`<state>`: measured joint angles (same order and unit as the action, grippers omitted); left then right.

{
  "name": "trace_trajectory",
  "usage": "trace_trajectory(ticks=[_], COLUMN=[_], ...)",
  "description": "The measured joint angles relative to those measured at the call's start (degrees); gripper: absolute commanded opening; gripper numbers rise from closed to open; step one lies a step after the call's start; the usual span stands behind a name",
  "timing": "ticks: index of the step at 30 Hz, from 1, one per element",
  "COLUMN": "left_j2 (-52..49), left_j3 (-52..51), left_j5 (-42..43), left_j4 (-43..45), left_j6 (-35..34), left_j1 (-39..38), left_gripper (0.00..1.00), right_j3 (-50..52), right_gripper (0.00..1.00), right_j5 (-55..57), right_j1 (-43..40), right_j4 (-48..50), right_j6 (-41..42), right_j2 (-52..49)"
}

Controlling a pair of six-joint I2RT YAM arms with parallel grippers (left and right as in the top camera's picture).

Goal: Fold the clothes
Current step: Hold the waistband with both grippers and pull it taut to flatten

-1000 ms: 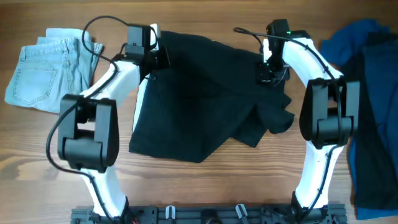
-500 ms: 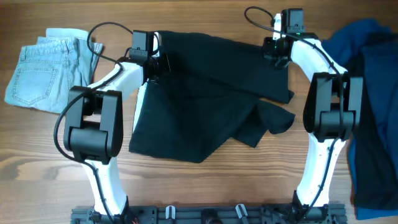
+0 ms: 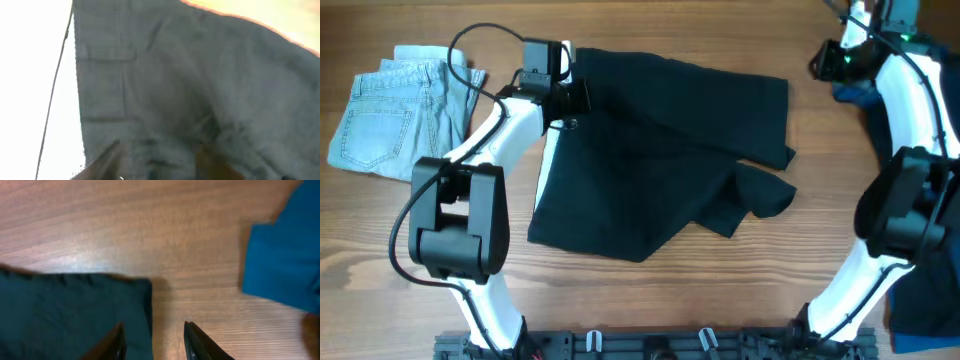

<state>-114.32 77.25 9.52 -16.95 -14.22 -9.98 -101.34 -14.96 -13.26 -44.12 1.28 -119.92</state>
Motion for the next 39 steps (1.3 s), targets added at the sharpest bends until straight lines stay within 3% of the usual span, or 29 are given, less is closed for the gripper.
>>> trace_trajectory(ticks=[11, 16, 18, 20, 23, 32, 33, 34, 35, 36, 39], left_j2=[0.00, 0.00, 0.00, 0.00, 0.00, 0.00, 0.00, 0.00, 0.00, 0.00, 0.00], left_j3=[0.00, 0.02, 0.02, 0.02, 0.00, 0.02, 0.02, 0.02, 0.02, 0.02, 0.00], left_j5=[-3.78, -4.11, -4.13, -4.13, -4.15, -4.15, -4.15, -4.15, -4.15, -4.15, -4.17], left_j4=[-5.16, -8.11, -8.66, -9.35, -10.75, -14.84, -15.23, -15.45, -15.72, -15.91, -13.14], left_j6=[0.20, 0.20, 0.20, 0.20, 0.20, 0.22, 0.22, 0.22, 0.22, 0.17, 0.22], left_j1=[1.95, 3.54, 4.02, 4.48, 4.87, 7.52, 7.52, 7.52, 7.52, 7.52, 7.52], left_gripper=[0.68, 0.68, 0.68, 0.52, 0.50, 0.59, 0.62, 0.64, 0.75, 0.79, 0.79], right_j3=[2.67, 2.75, 2.91, 3.08, 3.21, 3.72, 3.72, 3.72, 3.72, 3.72, 3.72], right_gripper=[0.43, 0.28, 0.16, 0.06, 0.04, 0.06, 0.29, 0.61, 0.95, 0.99, 0.99], right_j5=[-15.85, -16.79, -16.76, -16.22, -13.20, -9.33, -8.81, -8.26, -7.28, -6.91, -6.14], right_j1=[-1.40, 0.42, 2.25, 3.28, 3.45, 3.41, 3.45, 3.48, 3.48, 3.45, 3.45], right_j4=[5.29, 8.70, 9.55, 10.43, 12.57, 37.38, 39.45, 41.09, 43.98, 44.87, 48.22], right_j6=[-1.57, -1.81, -2.01, -2.36, -3.69, -6.34, -6.45, -6.54, -6.56, -6.60, -4.50], right_j2=[-12.31, -12.33, -12.33, -12.33, -12.33, -12.90, -12.92, -12.92, -12.96, -12.96, -12.98])
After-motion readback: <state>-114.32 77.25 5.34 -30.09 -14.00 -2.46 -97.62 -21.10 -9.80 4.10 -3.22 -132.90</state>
